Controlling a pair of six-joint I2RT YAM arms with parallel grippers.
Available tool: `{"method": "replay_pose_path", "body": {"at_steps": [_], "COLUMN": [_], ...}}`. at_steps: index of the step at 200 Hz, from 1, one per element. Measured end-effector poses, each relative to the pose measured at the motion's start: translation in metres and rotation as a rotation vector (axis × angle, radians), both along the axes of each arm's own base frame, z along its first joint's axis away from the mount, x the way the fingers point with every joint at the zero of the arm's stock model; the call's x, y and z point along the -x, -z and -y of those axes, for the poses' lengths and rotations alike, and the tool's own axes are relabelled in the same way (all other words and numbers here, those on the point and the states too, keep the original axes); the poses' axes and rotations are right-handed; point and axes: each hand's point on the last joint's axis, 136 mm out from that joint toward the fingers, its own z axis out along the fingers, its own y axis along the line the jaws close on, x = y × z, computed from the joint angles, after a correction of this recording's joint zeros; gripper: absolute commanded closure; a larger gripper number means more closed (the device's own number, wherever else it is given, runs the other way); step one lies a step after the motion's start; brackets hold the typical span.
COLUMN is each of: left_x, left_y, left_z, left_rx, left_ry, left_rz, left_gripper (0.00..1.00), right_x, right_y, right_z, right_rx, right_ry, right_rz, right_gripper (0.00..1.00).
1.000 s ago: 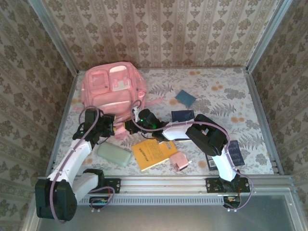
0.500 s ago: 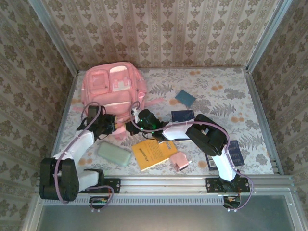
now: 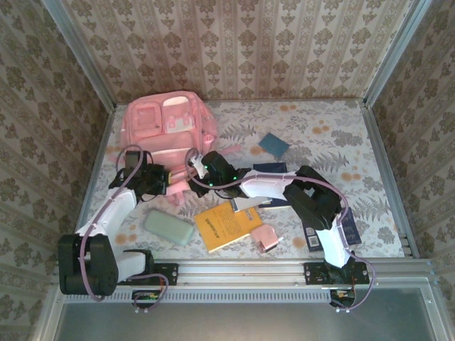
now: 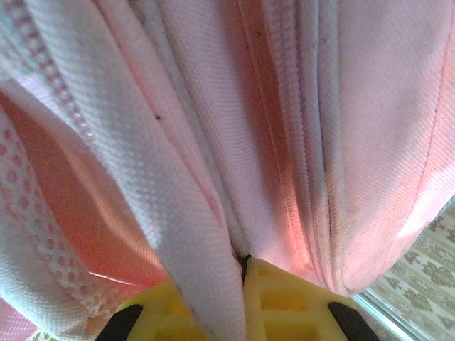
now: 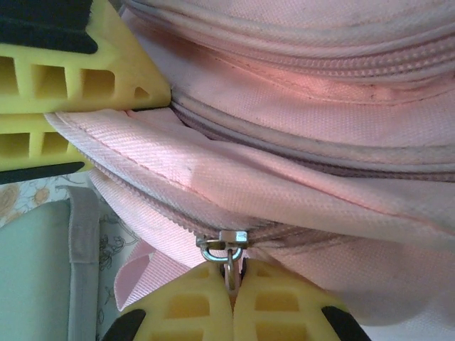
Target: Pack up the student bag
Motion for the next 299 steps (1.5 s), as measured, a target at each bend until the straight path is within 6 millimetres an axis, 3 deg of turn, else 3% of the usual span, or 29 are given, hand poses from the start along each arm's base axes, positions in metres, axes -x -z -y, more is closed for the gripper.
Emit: {"method": "replay_pose_path", "body": {"at_steps": [54,145,255,299], "left_x": [0.001,0.009,0.014,0.019], "left_y": [-0.018,-0.014,-0.01,-0.003], "left_z": [0.003,0.004,0.023,0.035], "left_rx": [0.006,-0.045,-0.122,-0.131], "left_ry": [0.053,0.087,0.086,0.075], "left_rz": [0.048,0.025,0.019,0.01], "left_gripper": [1.0,1.0,1.0,1.0], "right_x": [-0.002,0.007,0.011,0.007], "right_y": [-0.023,-0.032,-0.018,0.0], "right_z": [0.011,0.027,0.033,0.032], "right_rx": [-0.028,-0.065,-0.091,-0.079], "right_ry": [-0.068,-0.15,-0.058,0.009], "right_rz": [0.009,-0.019,-0.118,-0.141], "right_gripper": [1.0,1.0,1.0,0.97]}}
